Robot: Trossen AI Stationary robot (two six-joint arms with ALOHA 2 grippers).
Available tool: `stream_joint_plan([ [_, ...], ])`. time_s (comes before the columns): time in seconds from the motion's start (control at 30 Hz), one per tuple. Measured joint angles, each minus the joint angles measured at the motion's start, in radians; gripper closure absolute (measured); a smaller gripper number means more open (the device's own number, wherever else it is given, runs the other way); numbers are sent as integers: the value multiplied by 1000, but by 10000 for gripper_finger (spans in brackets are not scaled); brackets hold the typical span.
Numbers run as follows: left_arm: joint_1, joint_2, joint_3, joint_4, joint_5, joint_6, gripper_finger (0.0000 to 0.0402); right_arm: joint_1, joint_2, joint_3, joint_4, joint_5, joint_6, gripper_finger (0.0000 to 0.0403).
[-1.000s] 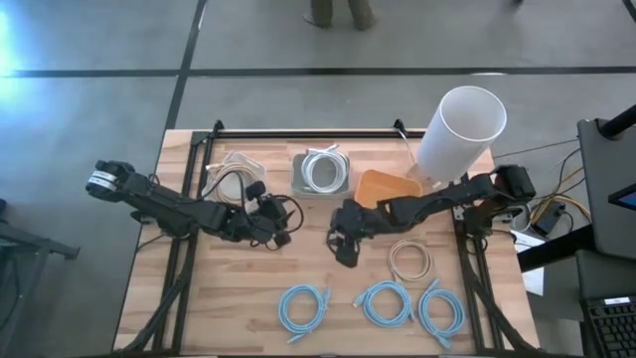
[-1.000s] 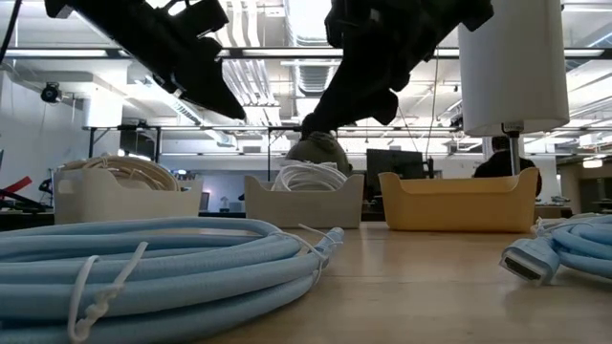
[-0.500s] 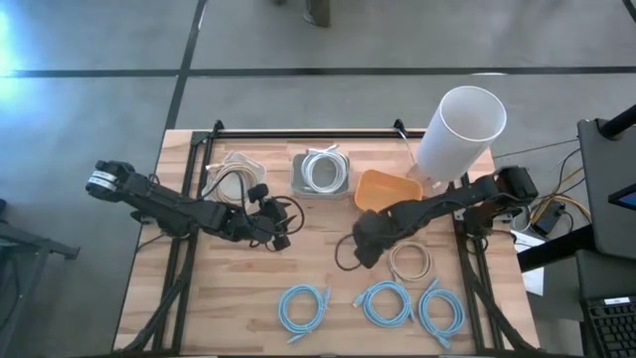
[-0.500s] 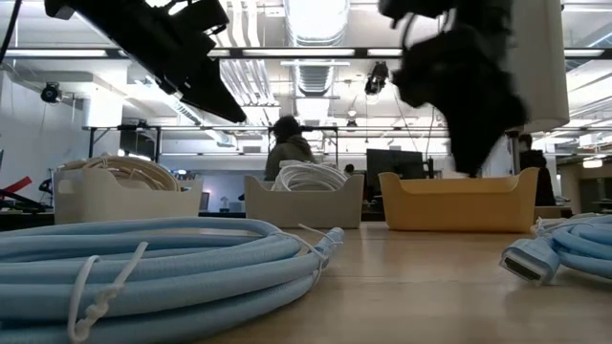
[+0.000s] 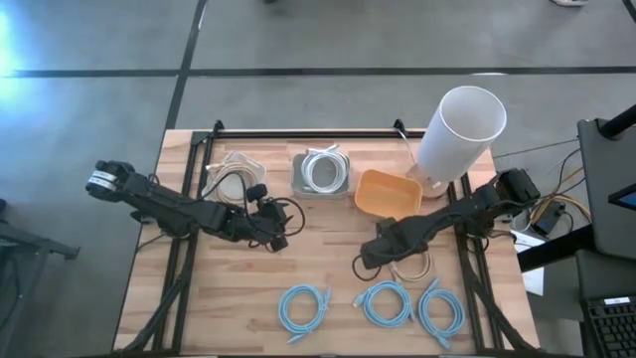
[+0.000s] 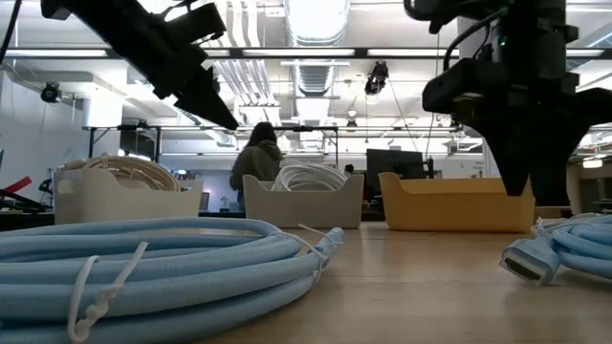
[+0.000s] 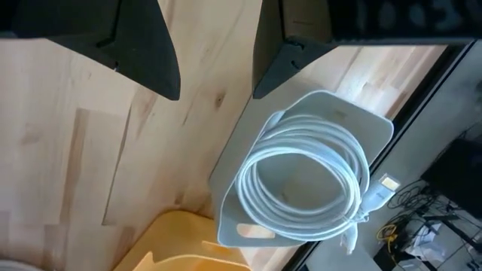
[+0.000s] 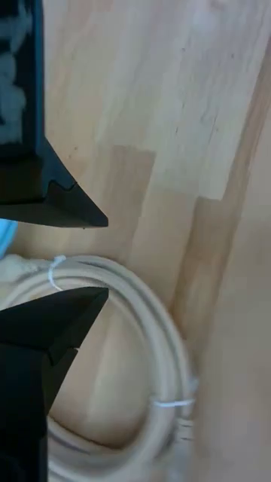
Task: Sort HDMI cables
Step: Put the brown HDMI cable into the white bin
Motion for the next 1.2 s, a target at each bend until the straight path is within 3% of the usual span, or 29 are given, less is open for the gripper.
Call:
stream_joint_plan([
  [0.3, 0, 0, 0, -12, -1, 45, 229, 50, 0, -78, 39, -4, 236, 268],
  [0.53, 0, 0, 0, -12, -1, 49, 229, 53, 0, -177, 245, -3, 274, 268],
  [0.77, -1, 0, 0, -11, -1, 49, 229, 55, -5, -243, 291, 47, 312, 272],
  [1.03, -1, 0, 0, -11, -1, 44, 229, 56, 0, -222, 315, 76, 155, 326],
  [1.2, -1, 0, 0, -10, -1, 38, 229, 52, 5, -171, 390, 129, -72, 365],
])
